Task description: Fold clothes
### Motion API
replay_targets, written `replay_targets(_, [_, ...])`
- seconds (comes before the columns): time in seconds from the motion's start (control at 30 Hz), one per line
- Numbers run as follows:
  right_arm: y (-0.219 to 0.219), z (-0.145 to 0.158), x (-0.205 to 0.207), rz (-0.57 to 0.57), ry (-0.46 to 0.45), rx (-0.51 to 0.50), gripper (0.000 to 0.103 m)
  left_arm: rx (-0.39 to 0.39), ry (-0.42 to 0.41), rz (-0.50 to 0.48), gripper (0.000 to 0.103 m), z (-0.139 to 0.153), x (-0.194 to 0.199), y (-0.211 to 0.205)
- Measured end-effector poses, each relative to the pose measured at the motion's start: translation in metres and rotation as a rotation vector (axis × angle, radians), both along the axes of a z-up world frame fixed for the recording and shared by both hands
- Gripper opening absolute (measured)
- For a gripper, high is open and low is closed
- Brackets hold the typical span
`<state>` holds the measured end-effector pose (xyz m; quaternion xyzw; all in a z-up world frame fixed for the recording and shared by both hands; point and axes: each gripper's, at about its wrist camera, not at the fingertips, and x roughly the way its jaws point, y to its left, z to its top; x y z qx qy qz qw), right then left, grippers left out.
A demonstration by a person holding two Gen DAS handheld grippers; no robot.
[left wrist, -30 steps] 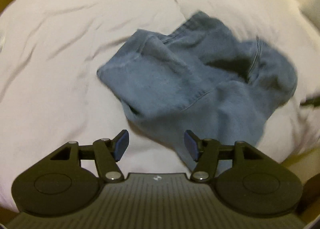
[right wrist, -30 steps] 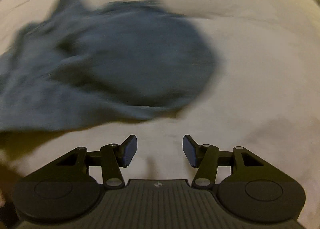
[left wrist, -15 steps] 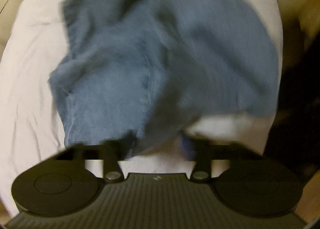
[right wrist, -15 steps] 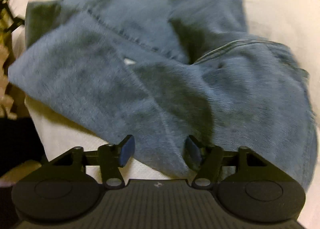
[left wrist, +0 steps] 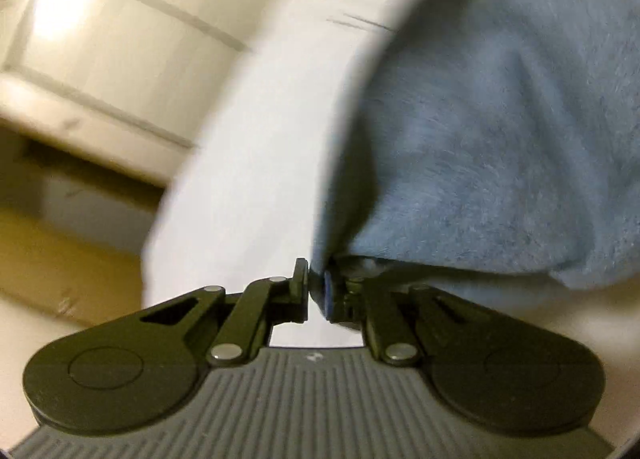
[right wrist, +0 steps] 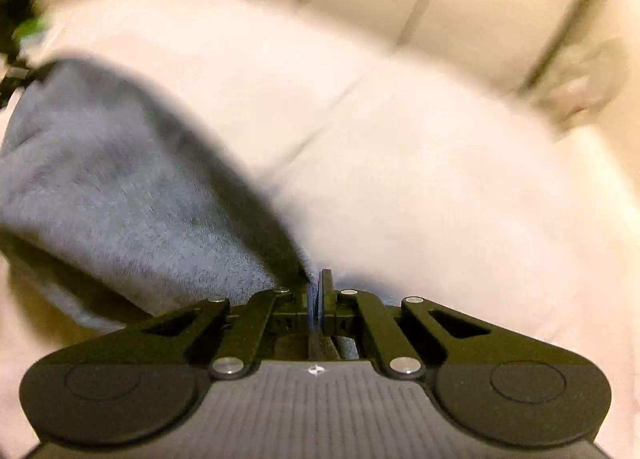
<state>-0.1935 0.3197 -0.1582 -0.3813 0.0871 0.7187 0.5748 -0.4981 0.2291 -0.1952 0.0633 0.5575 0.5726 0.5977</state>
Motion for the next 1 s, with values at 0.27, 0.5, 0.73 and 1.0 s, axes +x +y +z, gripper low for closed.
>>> replay_targets(0.27, [-0.069, 0.100, -0.012, 0.125, 0.149, 0.158, 0.002, 0.221, 0.017, 0.223, 0.009, 0.084, -0.062, 0.002])
replay_targets(0.5, [-0.138, 0.000, -0.046, 0.296, 0.265, -0.448, 0.050, -0.192, -0.124, 0.657, 0.017, -0.023, -0.148, -0.128])
replay_targets(0.73, [-0.133, -0.055, 0.010, -0.003, 0.340, -0.689, 0.067, -0.376, -0.528, 0.929, 0.042, -0.081, -0.152, -0.183])
replay_targets(1.0, [-0.128, -0.110, 0.136, -0.630, 0.671, -0.631, 0.068, -0.275, -1.017, 1.050, 0.062, -0.087, -0.139, -0.099])
